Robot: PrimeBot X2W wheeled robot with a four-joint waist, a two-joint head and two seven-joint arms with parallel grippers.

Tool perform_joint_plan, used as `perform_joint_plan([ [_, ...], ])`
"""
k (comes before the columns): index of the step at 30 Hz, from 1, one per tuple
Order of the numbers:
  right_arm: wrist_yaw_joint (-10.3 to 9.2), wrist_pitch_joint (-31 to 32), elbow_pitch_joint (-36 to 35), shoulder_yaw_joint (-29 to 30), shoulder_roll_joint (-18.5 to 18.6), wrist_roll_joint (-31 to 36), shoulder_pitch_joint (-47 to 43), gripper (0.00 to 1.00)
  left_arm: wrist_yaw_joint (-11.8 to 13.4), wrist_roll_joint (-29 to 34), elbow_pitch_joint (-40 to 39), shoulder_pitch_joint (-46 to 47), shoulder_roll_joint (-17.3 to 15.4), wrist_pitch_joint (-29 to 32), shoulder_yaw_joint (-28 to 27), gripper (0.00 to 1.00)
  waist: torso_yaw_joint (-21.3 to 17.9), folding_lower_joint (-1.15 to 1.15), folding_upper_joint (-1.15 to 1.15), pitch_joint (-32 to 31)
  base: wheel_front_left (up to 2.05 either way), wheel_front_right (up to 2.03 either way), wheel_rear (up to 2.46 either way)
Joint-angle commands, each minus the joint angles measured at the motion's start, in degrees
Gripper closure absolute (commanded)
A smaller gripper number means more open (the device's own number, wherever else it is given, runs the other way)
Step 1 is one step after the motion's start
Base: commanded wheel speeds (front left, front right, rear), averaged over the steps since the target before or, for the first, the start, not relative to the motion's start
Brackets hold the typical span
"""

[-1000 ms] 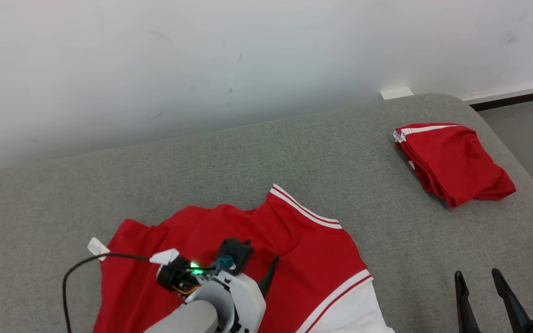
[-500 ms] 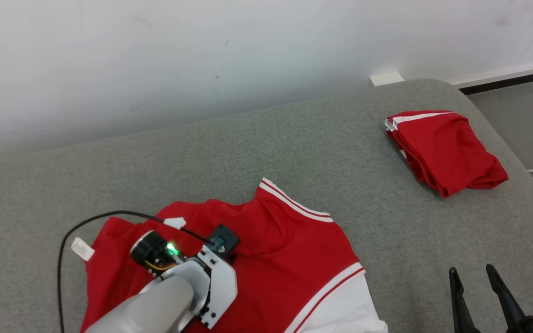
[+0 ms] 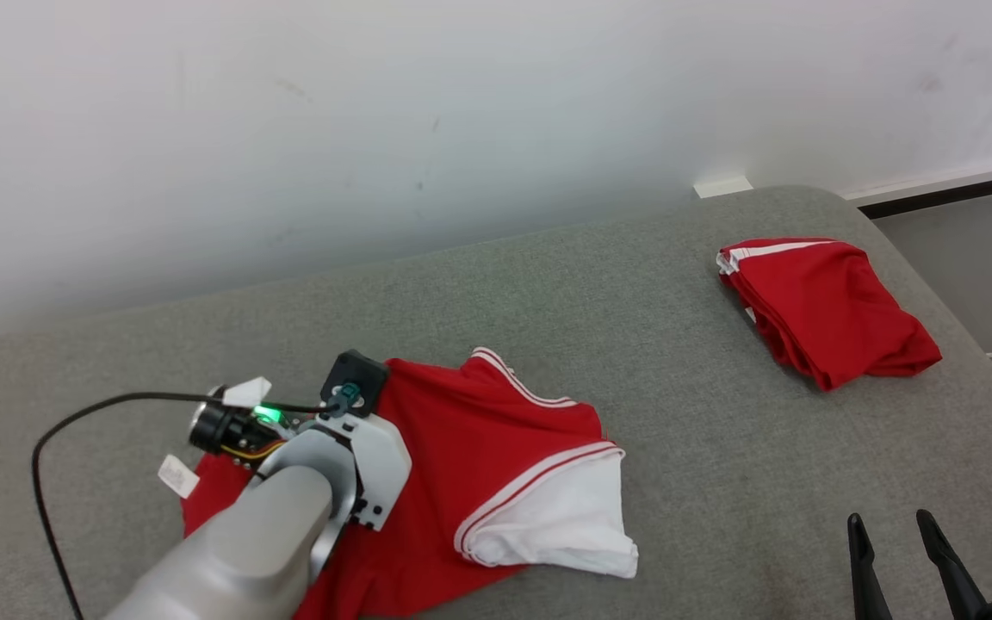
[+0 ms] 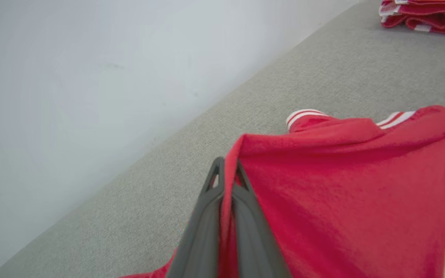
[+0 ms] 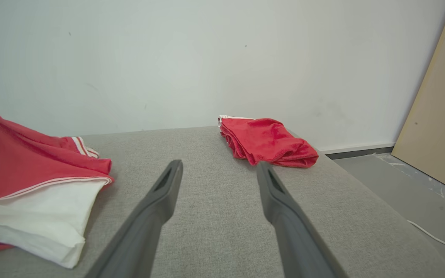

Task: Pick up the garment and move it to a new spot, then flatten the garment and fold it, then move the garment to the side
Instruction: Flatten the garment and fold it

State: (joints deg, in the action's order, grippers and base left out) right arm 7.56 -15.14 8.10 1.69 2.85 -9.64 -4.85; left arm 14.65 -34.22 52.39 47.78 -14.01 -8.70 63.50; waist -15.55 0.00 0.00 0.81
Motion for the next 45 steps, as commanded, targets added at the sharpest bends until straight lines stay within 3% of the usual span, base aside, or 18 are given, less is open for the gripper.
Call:
perform_joint_plan([
  [1,-0.17,0.0,0.1,-0.1,0.1,0.2,-0.3,0.0,0.3,-0.4,0.2,0.2,-0.7,-0.5,-0.3,1.0,0.0,0.0,0.0,0.0,0.0,0.0,0.0],
  [6,-0.17,0.0,0.4,-1.2,0.1,0.0,0.7,0.0,1.9,-1.3,3.3,1.9,-1.7,-2.0,-1.8,1.0,-0.7,0.0,0.0,0.6,0.0,0.0,0.0],
  [12,-0.17,0.0,0.8,-1.8,0.1,-0.4,1.1,0.0,4.5,-2.2,5.1,2.5,-0.8,-5.7,-5.1,1.0,-1.5,0.0,0.0,1.9,0.0,0.0,0.0],
  [13,-0.17,0.0,0.9,-1.7,0.1,-0.4,1.1,0.0,4.2,-2.5,5.4,1.8,-0.5,-5.8,-5.2,0.71,-1.5,0.0,0.0,2.0,0.0,0.0,0.0],
  [14,-0.17,0.0,1.1,-1.5,0.1,-0.5,0.9,0.0,3.7,-2.8,5.6,1.0,-0.2,-6.0,-5.3,0.11,-1.5,0.0,0.0,2.0,0.0,0.0,0.0],
  [15,-0.17,0.0,1.1,-1.4,0.1,-0.5,0.8,0.0,3.2,-3.7,5.6,0.5,0.1,-6.1,-6.1,0.0,-1.5,0.0,0.0,2.0,0.0,0.0,0.0],
  [23,-0.17,0.0,0.7,0.2,0.1,-0.1,-0.4,0.0,0.0,-5.6,-2.6,-3.0,1.8,-6.5,-10.6,0.0,0.4,0.0,0.0,1.9,0.0,0.0,0.0],
  [29,-0.17,0.0,0.9,-0.6,0.1,0.2,0.1,0.0,-5.8,-4.6,-9.9,-6.0,4.1,-4.8,-6.5,0.0,1.4,0.0,0.0,1.8,0.0,0.0,0.0],
  [34,-0.17,0.0,1.0,-1.3,0.1,0.2,0.7,0.0,-8.4,-5.0,-13.5,-7.2,5.2,0.3,-3.3,0.0,0.8,0.0,0.0,2.1,0.0,0.0,0.0],
  [37,-0.17,0.0,1.1,-1.5,0.1,0.1,0.8,0.0,-8.8,-4.0,-14.0,-7.1,4.5,3.5,-1.3,0.0,0.0,0.0,0.0,2.4,0.0,0.0,0.0],
  [45,-0.17,0.0,1.0,-1.3,0.1,-0.6,1.0,0.0,-6.0,-1.3,-12.3,-6.0,2.2,6.5,1.0,0.0,-1.5,0.0,0.0,3.4,0.0,0.0,0.0],
])
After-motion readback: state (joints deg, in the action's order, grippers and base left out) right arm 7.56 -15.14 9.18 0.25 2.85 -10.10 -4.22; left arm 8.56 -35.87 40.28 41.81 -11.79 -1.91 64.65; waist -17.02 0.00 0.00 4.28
